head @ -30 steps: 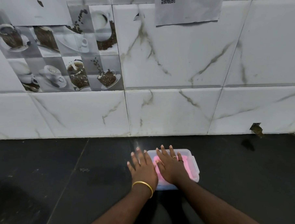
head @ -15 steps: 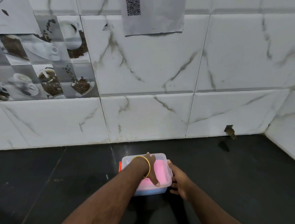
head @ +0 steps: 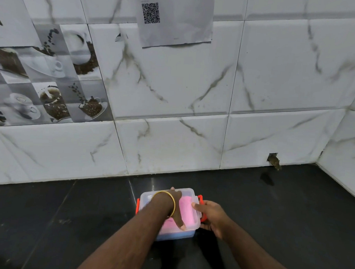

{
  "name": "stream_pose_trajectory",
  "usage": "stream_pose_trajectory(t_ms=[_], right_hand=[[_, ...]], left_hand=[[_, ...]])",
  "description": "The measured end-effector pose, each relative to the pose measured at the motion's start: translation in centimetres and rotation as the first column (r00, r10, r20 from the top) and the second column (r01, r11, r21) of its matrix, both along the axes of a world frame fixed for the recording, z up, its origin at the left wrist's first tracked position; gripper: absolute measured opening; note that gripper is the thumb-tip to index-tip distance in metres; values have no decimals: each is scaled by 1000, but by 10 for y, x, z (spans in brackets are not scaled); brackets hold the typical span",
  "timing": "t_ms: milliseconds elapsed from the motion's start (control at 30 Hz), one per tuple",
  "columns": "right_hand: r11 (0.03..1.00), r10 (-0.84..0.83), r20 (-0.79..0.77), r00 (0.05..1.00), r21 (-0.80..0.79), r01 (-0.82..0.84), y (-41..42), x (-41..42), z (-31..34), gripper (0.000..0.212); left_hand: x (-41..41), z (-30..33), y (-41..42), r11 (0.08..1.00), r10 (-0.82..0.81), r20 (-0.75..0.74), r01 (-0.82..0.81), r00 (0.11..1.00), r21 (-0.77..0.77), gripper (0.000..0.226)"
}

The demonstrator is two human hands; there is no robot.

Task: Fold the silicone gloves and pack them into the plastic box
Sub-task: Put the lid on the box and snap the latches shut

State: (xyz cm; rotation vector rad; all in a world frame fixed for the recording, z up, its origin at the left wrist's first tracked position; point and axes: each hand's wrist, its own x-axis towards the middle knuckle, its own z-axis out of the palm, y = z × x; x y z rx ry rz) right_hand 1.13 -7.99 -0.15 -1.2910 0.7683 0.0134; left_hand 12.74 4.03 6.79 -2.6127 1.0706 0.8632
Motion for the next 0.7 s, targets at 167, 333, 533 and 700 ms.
stream_pose_trajectory(t_ms=[167, 333, 533, 700], right_hand=[[927, 80, -66, 995, -362, -99, 8, 10, -2, 30], [793, 48, -168, 985, -592, -140, 10, 13, -2, 34], [459, 72, -247, 966, -852, -252, 23, 12, 0, 40], [439, 109, -320, 941, -834, -334, 18, 10, 5, 43]], left_hand=[[-1, -1, -1, 999, 31, -2, -31, 1000, -12, 131], [-2, 0, -1, 999, 31, 0, -31, 1000, -13, 127], [-3, 3, 0, 999, 43, -28, -43, 999, -19, 124], [-5, 5, 10, 998, 26, -25, -27, 999, -64, 127]])
